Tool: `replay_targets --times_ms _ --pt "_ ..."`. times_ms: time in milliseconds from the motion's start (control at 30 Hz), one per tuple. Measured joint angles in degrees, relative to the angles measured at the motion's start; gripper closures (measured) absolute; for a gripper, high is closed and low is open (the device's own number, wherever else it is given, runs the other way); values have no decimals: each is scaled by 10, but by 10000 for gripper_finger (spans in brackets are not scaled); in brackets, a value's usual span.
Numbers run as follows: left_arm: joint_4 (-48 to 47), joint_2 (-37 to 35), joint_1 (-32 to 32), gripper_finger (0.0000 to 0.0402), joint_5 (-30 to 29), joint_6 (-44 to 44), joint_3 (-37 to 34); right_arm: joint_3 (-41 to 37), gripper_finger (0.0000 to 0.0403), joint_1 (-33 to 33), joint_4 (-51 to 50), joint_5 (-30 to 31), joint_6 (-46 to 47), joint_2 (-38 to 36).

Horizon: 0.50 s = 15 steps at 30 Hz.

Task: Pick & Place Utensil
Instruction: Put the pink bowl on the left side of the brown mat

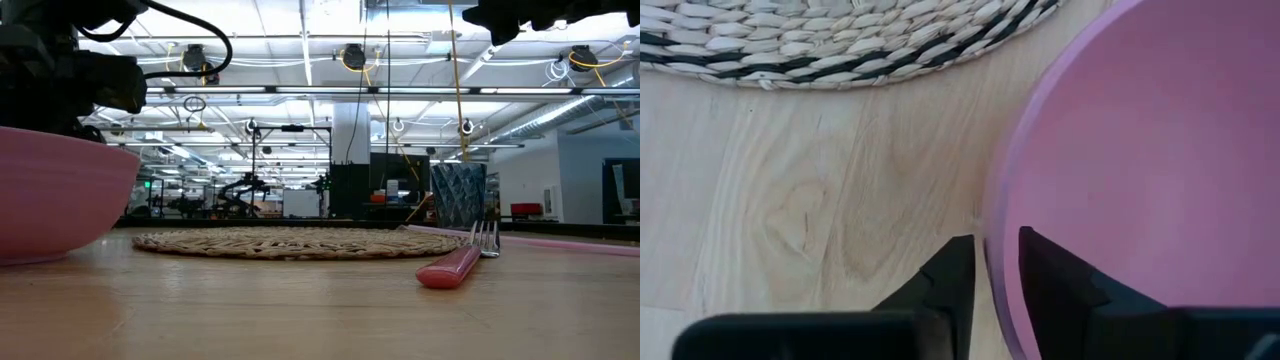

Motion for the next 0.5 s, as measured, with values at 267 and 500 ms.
replay_targets --times_ms 267,500 --pt "0 0 0 344 0 1 0 0 243 0 0 0 -3 0" --pt "0 0 0 377 5 -2 0 0 243 0 0 0 -4 0"
